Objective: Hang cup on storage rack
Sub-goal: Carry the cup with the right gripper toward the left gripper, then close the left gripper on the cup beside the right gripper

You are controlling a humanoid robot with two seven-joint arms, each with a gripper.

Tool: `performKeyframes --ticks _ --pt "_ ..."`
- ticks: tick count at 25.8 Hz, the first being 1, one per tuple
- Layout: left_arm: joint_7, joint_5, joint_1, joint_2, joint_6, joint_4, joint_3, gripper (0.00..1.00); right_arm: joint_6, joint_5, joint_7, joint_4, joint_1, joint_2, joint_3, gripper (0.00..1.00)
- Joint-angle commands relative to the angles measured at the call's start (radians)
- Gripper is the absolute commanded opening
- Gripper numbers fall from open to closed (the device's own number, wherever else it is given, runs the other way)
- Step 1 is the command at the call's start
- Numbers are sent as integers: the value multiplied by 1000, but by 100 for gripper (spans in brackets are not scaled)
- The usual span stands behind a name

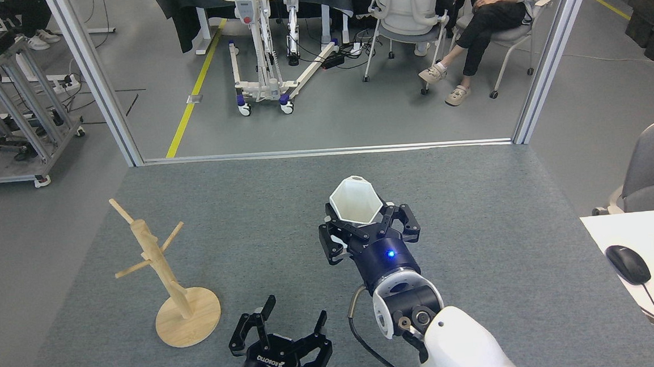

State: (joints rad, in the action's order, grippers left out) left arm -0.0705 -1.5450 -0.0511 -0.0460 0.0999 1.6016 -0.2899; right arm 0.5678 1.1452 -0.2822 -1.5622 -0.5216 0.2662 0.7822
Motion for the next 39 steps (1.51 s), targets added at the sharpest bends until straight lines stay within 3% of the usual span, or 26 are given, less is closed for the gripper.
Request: performKeyframes --ticks 1,7,14,22,39 --pt "12 5 13 -61 -31 -9 -32 95 106 -1 -68 4 -46 -21 66 8" --pt "35 8 43 -72 -155 -12 -49 95 159 -2 -135 8 -63 -24 91 8" --pt "107 6 62 -77 -206 -32 -83 95 181 -5 -138 33 -83 -38 89 8" --pt "109 6 217 -87 -209 -181 -91 95 185 -12 -195 41 -107 -38 89 9" --pt "138 23 399 -91 -210 -276 -89 94 172 -27 -196 149 -170 -70 94 11"
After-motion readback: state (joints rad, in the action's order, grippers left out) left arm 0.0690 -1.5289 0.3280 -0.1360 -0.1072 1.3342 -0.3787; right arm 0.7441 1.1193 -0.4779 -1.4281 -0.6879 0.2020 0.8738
